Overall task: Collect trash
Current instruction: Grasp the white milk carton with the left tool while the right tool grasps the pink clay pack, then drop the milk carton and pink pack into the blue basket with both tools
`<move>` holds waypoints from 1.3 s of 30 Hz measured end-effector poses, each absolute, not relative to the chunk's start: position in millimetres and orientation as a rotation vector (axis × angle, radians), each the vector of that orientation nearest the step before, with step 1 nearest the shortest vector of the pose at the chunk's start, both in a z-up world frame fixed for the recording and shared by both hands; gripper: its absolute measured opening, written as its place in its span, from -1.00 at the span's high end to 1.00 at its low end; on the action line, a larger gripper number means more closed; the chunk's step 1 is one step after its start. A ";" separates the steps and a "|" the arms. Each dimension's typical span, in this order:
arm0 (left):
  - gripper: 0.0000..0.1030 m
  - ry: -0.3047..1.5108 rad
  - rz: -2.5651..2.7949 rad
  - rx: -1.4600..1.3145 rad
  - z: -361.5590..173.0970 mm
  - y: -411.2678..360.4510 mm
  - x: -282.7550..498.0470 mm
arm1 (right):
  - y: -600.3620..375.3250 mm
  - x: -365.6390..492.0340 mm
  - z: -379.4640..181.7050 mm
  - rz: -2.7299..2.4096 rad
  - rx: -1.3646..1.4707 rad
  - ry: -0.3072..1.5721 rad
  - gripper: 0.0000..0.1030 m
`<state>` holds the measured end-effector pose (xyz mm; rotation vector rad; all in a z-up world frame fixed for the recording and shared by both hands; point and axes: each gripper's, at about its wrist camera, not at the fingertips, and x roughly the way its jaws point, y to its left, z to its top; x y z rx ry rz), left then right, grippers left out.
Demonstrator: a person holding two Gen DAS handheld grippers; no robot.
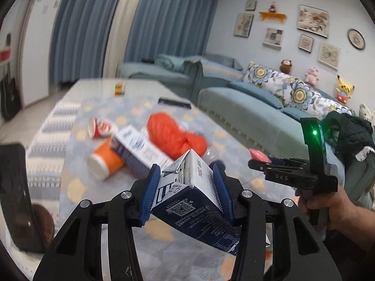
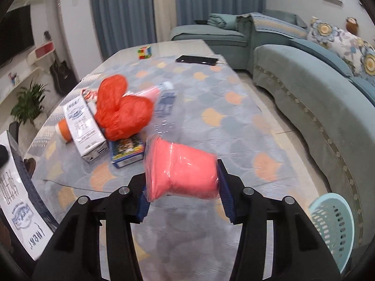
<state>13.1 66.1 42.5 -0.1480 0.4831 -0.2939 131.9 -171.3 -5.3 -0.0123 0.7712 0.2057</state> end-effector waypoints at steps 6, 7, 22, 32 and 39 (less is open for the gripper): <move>0.13 0.438 -0.319 -0.098 48.0 42.1 7.9 | -210.0 115.0 20.8 0.149 0.011 0.691 0.11; 0.13 0.433 -0.329 -0.092 49.0 36.7 7.3 | -216.9 112.0 24.4 0.140 0.013 0.677 0.11; 0.13 0.373 -0.530 -0.043 71.3 -68.1 6.6 | -343.2 41.7 52.9 -0.088 0.068 0.532 0.11; 0.13 0.414 -0.684 -0.035 62.7 -180.3 19.3 | -446.2 4.6 46.6 -0.236 0.215 0.541 0.11; 0.13 0.405 -0.725 0.037 65.6 -244.3 29.8 | -501.7 -9.3 46.4 -0.261 0.355 0.542 0.08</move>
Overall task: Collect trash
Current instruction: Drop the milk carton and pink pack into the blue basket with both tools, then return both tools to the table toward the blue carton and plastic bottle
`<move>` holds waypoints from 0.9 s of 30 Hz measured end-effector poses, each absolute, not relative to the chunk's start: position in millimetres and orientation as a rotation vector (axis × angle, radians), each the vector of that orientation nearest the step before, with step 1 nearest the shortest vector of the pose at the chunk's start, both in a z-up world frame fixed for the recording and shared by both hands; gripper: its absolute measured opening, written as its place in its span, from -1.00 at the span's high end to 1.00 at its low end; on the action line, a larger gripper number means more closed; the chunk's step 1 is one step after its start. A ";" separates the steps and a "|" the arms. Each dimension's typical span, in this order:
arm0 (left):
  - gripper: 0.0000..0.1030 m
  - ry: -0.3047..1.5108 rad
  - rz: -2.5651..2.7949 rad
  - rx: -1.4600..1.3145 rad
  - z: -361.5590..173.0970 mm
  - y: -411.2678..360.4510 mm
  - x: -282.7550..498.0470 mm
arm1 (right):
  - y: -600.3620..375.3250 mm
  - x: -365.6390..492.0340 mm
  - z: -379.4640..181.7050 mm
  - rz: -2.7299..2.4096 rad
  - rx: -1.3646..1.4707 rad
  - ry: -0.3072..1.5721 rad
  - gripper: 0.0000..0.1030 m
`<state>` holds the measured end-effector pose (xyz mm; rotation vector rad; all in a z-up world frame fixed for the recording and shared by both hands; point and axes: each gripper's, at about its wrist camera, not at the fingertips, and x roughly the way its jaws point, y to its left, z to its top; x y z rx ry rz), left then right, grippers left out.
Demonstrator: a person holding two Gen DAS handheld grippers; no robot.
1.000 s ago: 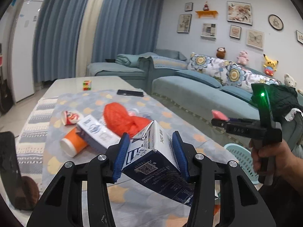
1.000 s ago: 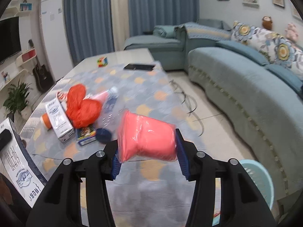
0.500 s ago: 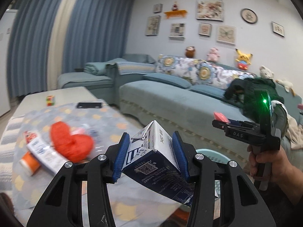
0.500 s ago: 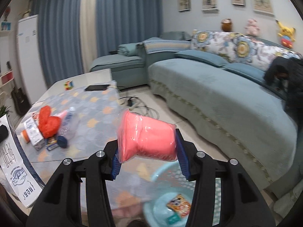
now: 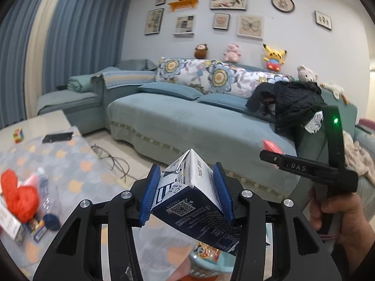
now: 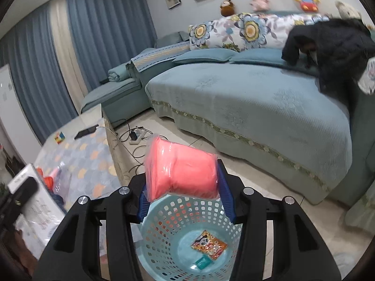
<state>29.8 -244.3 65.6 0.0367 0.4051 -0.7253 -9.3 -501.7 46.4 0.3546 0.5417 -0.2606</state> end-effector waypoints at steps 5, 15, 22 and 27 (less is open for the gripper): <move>0.12 0.436 -0.740 0.074 56.3 -277.9 42.9 | -511.4 -8.4 34.8 -0.280 0.380 0.578 -0.09; -0.26 0.521 -0.726 0.049 41.8 -276.6 63.3 | -513.1 -11.4 35.4 -0.304 0.389 0.561 -0.15; -0.28 0.519 -0.614 0.216 27.4 -213.8 59.3 | -484.8 -3.4 45.6 -0.248 0.339 0.542 -0.16; -0.28 0.542 -0.433 0.295 15.4 -126.3 76.8 | -452.3 14.3 47.3 -0.191 0.297 0.553 -0.23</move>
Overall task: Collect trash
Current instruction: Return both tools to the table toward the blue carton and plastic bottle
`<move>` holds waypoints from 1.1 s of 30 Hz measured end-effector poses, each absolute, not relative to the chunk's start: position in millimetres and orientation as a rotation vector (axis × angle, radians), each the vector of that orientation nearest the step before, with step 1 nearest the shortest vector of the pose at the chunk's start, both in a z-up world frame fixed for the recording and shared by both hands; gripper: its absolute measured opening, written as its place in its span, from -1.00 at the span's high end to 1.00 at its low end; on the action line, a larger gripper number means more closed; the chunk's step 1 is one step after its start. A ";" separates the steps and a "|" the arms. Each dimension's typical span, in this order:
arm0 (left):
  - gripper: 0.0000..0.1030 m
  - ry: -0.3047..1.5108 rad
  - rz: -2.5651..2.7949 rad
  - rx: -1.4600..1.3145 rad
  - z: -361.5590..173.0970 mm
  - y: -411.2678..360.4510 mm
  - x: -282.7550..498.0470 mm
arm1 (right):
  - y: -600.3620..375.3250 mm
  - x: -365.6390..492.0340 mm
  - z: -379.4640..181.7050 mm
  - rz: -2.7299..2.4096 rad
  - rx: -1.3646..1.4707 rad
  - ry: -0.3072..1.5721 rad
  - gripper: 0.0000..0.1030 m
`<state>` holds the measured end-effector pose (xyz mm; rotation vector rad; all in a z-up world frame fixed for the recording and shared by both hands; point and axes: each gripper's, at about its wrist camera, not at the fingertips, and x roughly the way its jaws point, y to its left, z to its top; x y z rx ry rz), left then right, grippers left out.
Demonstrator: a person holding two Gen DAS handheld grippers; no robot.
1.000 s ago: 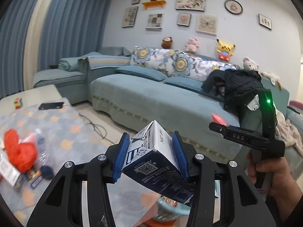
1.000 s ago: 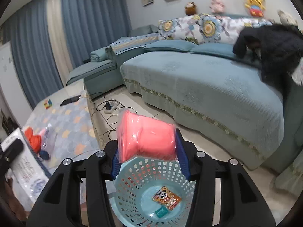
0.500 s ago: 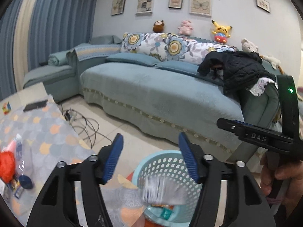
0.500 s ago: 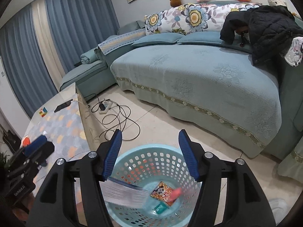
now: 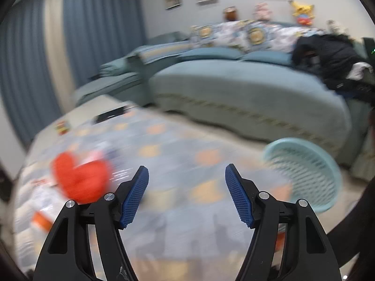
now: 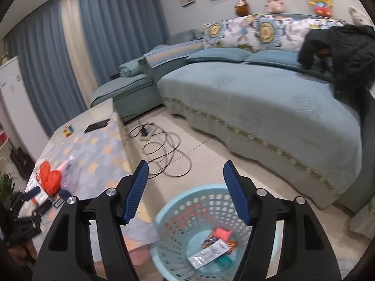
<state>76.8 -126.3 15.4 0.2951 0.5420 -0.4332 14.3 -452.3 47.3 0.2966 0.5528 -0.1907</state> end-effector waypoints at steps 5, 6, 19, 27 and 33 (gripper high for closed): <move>-0.35 0.598 -0.195 0.222 7.8 -13.4 107.8 | -397.9 43.7 50.2 -0.102 0.232 0.576 -0.29; -0.35 0.628 -0.159 0.149 6.4 7.4 114.1 | -382.7 50.8 53.1 -0.077 0.210 0.576 -0.30; -0.32 0.805 -0.140 -0.373 -29.5 105.4 164.4 | -213.7 174.7 99.9 0.330 0.158 0.595 -0.43; -0.32 0.835 -0.170 -0.502 -54.5 119.5 182.0 | -164.2 216.4 70.0 0.328 0.183 0.695 -0.43; -0.34 0.857 -0.202 -0.543 -65.3 109.4 203.7 | -131.1 218.1 59.7 0.313 0.056 0.679 -0.43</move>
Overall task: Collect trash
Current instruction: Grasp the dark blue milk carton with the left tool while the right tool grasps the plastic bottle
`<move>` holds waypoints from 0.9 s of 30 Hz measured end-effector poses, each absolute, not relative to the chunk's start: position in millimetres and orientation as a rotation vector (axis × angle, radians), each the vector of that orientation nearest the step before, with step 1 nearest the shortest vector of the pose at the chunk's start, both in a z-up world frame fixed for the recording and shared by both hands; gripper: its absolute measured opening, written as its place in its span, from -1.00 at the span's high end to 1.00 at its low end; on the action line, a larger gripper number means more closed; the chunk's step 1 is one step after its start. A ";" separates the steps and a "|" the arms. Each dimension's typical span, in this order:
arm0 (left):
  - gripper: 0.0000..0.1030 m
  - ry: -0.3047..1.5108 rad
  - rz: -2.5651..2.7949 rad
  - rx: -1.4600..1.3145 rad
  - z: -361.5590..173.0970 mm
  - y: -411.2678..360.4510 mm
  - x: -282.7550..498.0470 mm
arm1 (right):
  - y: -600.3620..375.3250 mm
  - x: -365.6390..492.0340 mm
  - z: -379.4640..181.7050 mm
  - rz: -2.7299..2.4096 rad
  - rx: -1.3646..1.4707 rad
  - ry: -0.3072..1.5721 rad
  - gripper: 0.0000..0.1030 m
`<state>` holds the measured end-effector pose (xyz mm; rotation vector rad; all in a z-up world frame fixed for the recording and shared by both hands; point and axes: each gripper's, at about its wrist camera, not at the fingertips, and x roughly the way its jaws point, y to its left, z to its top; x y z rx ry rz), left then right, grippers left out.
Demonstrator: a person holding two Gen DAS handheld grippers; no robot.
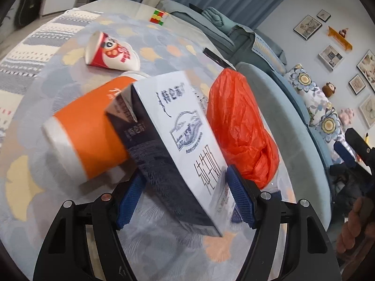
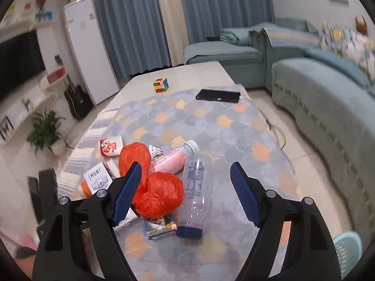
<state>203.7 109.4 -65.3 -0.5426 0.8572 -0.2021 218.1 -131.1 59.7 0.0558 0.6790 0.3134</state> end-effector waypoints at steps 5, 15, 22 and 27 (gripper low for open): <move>0.09 0.834 -0.210 -0.487 -54.6 100.3 204.1 | -115.1 220.4 40.3 0.280 -0.084 0.690 -0.37; 0.31 0.736 -0.175 -0.440 -21.0 112.0 177.0 | -117.3 244.9 -13.4 0.251 -0.093 0.911 -0.22; 0.31 0.703 -0.163 -0.414 -10.1 114.5 163.2 | -103.0 260.6 -46.9 0.243 -0.085 1.006 -0.22; 0.31 0.687 -0.163 -0.366 -5.3 108.3 155.1 | -87.7 274.3 -68.0 0.203 -0.150 1.029 -0.18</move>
